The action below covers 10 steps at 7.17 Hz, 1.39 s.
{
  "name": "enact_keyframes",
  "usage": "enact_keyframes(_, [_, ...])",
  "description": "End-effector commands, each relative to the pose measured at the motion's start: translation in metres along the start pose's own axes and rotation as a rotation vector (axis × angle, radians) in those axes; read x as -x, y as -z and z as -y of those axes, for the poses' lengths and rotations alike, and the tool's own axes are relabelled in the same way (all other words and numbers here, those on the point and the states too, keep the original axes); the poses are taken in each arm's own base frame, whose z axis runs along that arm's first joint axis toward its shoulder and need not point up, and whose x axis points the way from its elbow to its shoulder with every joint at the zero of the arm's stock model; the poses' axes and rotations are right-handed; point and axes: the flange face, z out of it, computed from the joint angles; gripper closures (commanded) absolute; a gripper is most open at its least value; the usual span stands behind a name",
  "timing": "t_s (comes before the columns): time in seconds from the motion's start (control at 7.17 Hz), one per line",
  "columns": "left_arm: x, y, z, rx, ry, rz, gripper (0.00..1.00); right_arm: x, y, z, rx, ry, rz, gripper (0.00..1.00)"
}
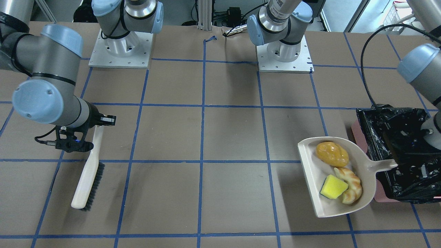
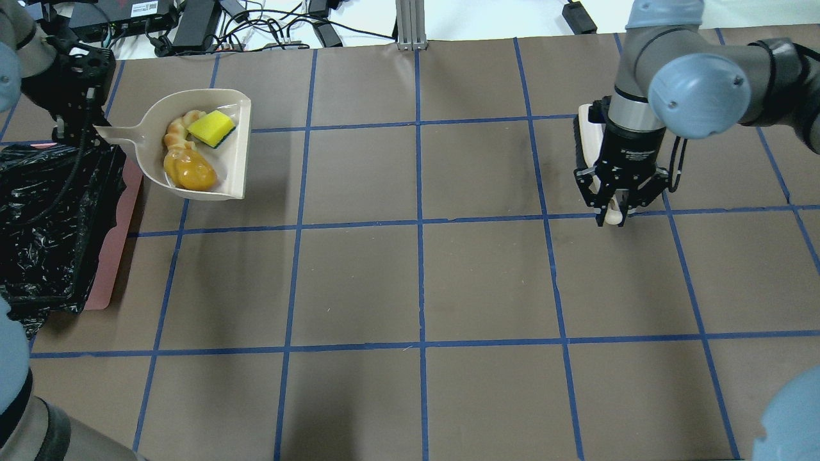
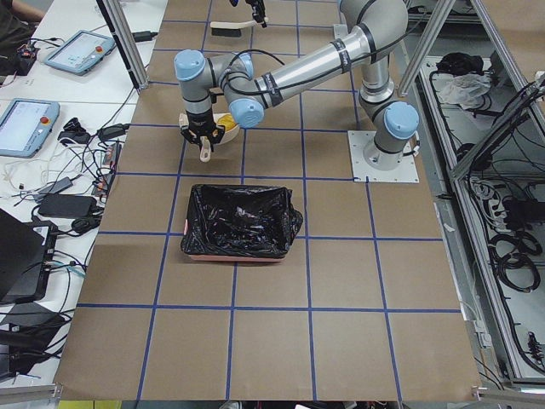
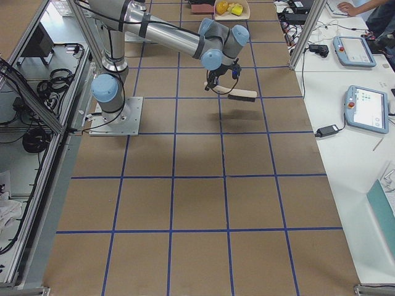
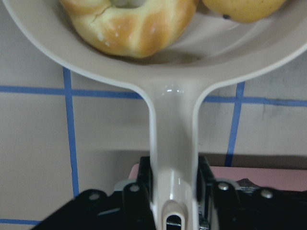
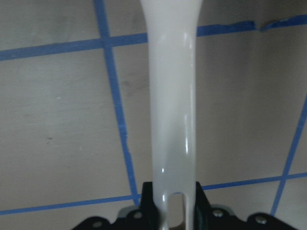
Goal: Sweep and dump trash into bin
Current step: 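Carry the dustpan to the bin with the left gripper while the right returns the brush, then tilt the dustpan over the black bin with the left gripper to dump items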
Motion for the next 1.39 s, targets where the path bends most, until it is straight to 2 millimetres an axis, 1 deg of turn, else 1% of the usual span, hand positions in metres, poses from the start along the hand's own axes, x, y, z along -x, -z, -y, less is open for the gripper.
enact_keyframes(0.0, [-0.028, 0.043, -0.061, -0.001, 0.035, -0.015, 0.84, -0.055, -0.010, 0.006, -0.007, -0.005, -0.053, 1.00])
enact_keyframes(0.14, [-0.044, 0.065, -0.096, -0.001, 0.007, -0.024, 0.84, -0.071, -0.016, 0.011, -0.001, 0.010, -0.088, 1.00])
enact_keyframes(0.28, [-0.068, 0.078, -0.141, 0.006, 0.009, -0.020, 0.85, -0.088, -0.019, 0.018, -0.011, 0.061, -0.083, 1.00])
enact_keyframes(0.42, [-0.093, 0.086, -0.181, 0.018, 0.011, -0.018, 0.86, -0.109, -0.022, 0.028, -0.041, 0.081, -0.077, 1.00])
enact_keyframes(0.56, [-0.119, 0.090, -0.221, 0.031, -0.018, -0.023, 0.87, -0.114, -0.028, 0.033, -0.033, 0.084, -0.076, 1.00])
enact_keyframes(0.7, [-0.139, 0.083, -0.258, 0.031, -0.032, -0.028, 0.88, -0.119, -0.035, 0.042, -0.046, 0.075, -0.075, 1.00])
enact_keyframes(0.84, [-0.145, 0.070, -0.290, 0.061, -0.030, -0.006, 0.88, -0.127, -0.040, 0.046, -0.043, 0.083, -0.072, 1.00])
enact_keyframes(0.98, [-0.142, 0.062, -0.302, 0.088, -0.032, 0.011, 0.92, -0.128, -0.043, 0.048, -0.038, 0.083, -0.072, 1.00])
enact_keyframes(1.25, [-0.129, 0.043, -0.318, 0.140, -0.040, 0.050, 0.93, -0.132, -0.042, 0.050, -0.033, 0.084, -0.107, 1.00])
